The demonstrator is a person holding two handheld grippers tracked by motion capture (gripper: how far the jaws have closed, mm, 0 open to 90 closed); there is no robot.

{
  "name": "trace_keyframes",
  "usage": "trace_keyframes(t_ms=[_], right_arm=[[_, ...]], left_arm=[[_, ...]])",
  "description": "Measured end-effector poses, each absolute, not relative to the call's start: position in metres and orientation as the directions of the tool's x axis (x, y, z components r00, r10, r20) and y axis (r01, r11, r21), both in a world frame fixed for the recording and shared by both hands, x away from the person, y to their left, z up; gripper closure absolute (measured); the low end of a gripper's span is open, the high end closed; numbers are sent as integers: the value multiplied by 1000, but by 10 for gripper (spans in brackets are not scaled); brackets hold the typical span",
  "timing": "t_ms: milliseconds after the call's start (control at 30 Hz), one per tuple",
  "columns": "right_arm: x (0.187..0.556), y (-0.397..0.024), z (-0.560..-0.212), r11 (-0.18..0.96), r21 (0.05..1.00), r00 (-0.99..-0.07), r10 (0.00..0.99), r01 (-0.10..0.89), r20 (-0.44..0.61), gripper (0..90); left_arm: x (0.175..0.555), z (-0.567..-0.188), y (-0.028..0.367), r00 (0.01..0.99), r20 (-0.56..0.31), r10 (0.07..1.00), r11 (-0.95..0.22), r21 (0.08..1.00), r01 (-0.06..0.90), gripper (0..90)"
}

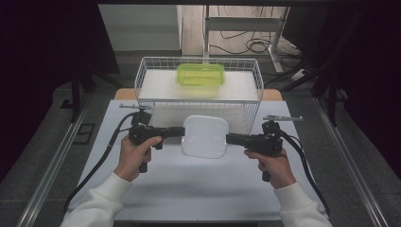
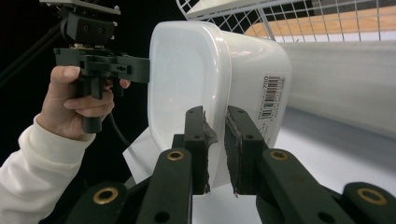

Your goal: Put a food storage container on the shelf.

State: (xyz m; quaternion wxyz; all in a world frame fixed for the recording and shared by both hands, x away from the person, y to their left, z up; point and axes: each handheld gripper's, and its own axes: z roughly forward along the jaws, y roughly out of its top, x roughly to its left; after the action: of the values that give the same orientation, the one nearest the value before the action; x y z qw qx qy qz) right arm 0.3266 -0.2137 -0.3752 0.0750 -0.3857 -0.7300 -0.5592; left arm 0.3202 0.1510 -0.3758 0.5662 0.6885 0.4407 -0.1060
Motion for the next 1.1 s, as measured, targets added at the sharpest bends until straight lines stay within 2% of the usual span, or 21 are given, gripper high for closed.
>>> trace_keyframes(t_ms=[633,1100], right_arm=[[351,-205,-329,79,803,-731,474,591,491,786],[378,-198,-292,69,831,-752,470,552,461,786]], left_arm=[[339,-328,157,628,-590,508,39,744,667,801],[366,-291,165,639,-571,515,63,769,636,799]])
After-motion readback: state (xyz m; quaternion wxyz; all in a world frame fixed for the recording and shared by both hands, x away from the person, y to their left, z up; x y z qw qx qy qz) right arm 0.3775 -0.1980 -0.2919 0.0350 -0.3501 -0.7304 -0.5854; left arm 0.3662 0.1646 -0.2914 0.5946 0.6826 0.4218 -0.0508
